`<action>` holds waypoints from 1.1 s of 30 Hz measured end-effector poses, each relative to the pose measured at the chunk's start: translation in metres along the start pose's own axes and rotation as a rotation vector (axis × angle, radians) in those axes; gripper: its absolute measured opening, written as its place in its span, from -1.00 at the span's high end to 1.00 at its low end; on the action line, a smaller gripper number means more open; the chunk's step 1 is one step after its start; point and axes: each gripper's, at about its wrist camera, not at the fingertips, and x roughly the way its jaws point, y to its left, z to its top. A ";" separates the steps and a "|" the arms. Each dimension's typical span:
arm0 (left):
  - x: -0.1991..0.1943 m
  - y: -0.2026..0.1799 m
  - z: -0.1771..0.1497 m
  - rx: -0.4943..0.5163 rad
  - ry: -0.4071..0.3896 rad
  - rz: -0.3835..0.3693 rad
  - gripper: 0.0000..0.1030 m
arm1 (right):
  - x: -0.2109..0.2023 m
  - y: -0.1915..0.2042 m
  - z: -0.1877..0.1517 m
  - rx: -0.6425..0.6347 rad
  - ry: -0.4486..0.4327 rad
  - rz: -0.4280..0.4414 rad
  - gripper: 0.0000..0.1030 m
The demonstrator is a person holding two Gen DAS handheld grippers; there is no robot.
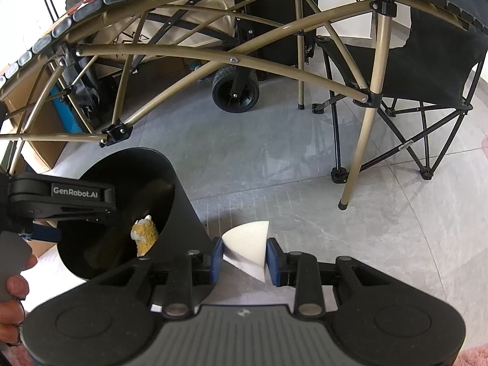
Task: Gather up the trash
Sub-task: 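Lower the left tool over the bin and open it to drop the foam cylinder, then move the right tool over the bin while withdrawing the left tool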
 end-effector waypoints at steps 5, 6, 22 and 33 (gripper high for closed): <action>-0.002 0.000 0.000 0.007 -0.006 0.000 -1.00 | 0.000 0.000 0.000 0.000 0.002 0.000 0.42; -0.002 0.000 0.000 0.008 -0.007 -0.001 -1.00 | 0.000 0.001 0.000 -0.001 0.002 -0.001 0.42; -0.017 0.029 -0.004 0.013 -0.041 0.004 -1.00 | 0.002 0.018 0.006 -0.049 0.004 0.010 0.42; -0.036 0.078 -0.005 -0.044 -0.087 -0.006 -1.00 | 0.009 0.061 0.011 -0.118 0.007 0.030 0.42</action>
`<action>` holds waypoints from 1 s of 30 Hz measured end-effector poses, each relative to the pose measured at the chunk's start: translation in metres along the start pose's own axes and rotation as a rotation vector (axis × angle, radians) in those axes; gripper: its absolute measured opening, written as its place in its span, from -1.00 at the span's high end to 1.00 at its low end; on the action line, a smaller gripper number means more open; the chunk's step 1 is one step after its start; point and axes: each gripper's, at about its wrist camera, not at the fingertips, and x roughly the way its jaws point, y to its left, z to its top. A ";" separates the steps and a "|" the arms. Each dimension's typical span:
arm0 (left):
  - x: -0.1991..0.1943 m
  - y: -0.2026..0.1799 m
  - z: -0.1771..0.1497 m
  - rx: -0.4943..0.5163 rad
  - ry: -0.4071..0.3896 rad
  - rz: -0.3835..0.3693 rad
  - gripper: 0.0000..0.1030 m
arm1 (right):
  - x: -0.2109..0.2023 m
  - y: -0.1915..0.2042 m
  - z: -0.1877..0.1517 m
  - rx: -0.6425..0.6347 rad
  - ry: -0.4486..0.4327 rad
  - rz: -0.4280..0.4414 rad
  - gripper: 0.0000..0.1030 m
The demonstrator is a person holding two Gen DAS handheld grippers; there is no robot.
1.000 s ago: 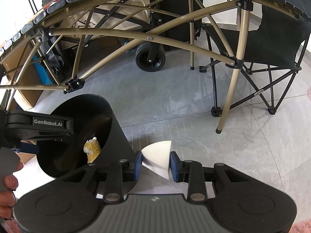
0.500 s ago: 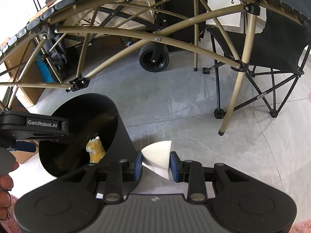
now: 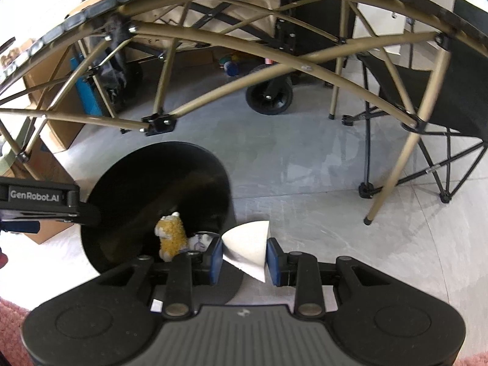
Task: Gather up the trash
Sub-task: 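Move the right tool over the bin while withdrawing the left tool, then open the right gripper to drop the white foam wedge into the bin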
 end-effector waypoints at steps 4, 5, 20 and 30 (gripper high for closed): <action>-0.005 0.018 0.000 -0.020 -0.013 -0.003 -1.00 | 0.004 0.020 0.005 -0.025 0.004 0.017 0.42; -0.006 0.022 0.001 -0.026 -0.016 -0.004 -1.00 | 0.005 0.026 0.006 -0.029 0.006 0.023 0.42; -0.013 0.084 -0.006 -0.091 -0.031 0.013 -1.00 | 0.034 0.097 0.020 -0.108 0.066 0.043 0.41; -0.013 0.102 -0.011 -0.107 -0.016 0.012 -1.00 | 0.050 0.116 0.022 -0.107 0.106 0.041 0.41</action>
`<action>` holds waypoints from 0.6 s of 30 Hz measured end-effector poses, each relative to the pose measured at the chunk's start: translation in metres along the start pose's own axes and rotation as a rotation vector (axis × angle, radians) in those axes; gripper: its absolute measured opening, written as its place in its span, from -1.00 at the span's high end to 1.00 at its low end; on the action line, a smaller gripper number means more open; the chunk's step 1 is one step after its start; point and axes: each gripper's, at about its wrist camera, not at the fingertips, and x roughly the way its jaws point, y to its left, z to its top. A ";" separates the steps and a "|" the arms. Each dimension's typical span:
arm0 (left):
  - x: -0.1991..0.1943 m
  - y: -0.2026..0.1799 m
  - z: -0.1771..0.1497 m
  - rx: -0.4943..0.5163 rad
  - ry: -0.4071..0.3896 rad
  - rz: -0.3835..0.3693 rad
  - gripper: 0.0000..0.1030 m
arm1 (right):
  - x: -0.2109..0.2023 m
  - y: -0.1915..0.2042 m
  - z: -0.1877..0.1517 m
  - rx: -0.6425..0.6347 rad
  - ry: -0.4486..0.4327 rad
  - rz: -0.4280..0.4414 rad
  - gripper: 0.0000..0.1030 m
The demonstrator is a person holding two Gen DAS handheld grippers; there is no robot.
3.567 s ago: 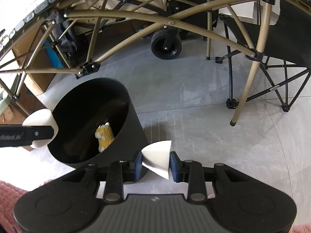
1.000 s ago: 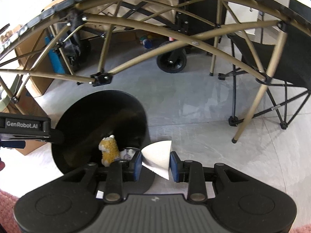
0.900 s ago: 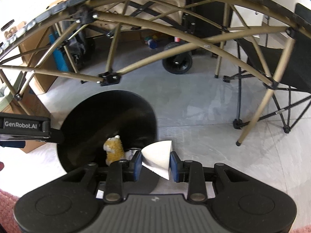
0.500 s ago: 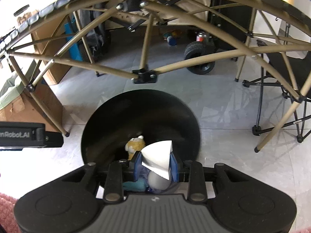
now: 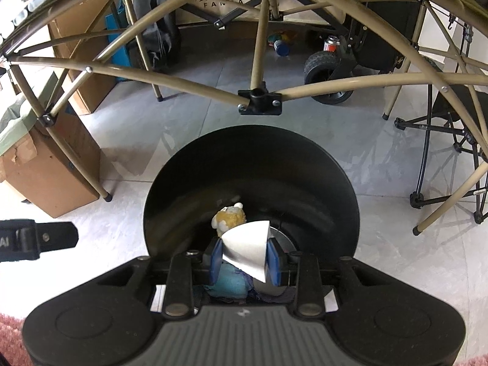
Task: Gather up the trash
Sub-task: 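Open the right gripper to drop the white foam wedge into the bin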
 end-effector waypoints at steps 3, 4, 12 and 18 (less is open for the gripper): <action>-0.002 0.002 -0.001 0.004 -0.003 -0.002 -1.00 | 0.003 0.000 0.001 0.009 0.005 -0.002 0.41; -0.002 0.002 -0.002 0.006 -0.004 -0.002 -1.00 | 0.004 0.001 0.002 0.010 0.006 -0.004 0.41; -0.002 0.003 -0.002 0.012 -0.007 0.004 -1.00 | 0.006 0.003 0.003 0.010 0.008 -0.003 0.39; -0.003 0.003 -0.002 0.012 -0.006 0.002 -1.00 | 0.005 -0.001 0.005 0.038 0.004 -0.016 -0.23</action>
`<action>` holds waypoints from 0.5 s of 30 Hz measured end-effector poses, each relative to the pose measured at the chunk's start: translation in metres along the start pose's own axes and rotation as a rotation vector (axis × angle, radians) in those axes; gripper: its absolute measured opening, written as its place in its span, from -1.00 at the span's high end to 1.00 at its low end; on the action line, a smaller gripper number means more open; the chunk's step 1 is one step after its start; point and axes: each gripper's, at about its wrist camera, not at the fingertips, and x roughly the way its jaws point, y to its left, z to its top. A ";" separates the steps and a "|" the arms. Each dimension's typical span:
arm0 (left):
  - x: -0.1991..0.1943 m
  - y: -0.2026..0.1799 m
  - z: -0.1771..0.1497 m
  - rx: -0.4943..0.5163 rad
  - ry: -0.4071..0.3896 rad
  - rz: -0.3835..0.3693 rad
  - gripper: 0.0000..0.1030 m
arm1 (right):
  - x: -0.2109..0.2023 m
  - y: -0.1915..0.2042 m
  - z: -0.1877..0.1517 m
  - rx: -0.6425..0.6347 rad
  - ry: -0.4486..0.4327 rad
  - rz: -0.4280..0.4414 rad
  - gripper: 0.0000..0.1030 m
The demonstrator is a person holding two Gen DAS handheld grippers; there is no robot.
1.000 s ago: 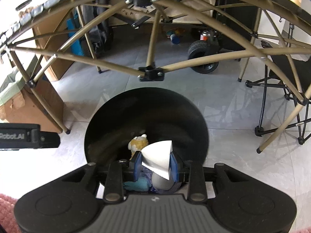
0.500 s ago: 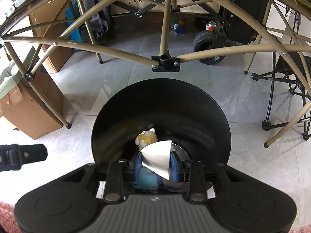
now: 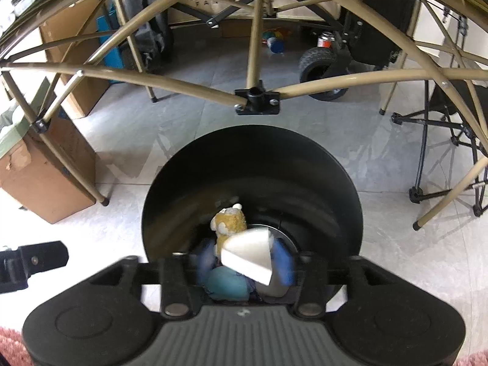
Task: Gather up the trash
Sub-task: 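Open the right gripper to drop the white foam wedge into the bin, then raise both tools back up toward the items on the table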
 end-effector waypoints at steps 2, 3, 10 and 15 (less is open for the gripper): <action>0.001 0.001 0.000 -0.002 0.001 -0.001 -1.00 | 0.000 -0.003 0.000 0.026 0.000 0.005 -0.51; 0.001 0.002 0.000 -0.003 0.001 -0.002 -1.00 | 0.000 -0.003 0.000 0.032 0.001 0.005 -0.57; 0.001 0.003 -0.001 -0.004 0.001 -0.003 -1.00 | 0.004 -0.002 -0.001 0.029 0.018 -0.007 -0.98; 0.001 0.003 -0.001 -0.004 0.000 -0.005 -1.00 | 0.006 -0.005 -0.002 0.032 0.030 -0.006 -0.99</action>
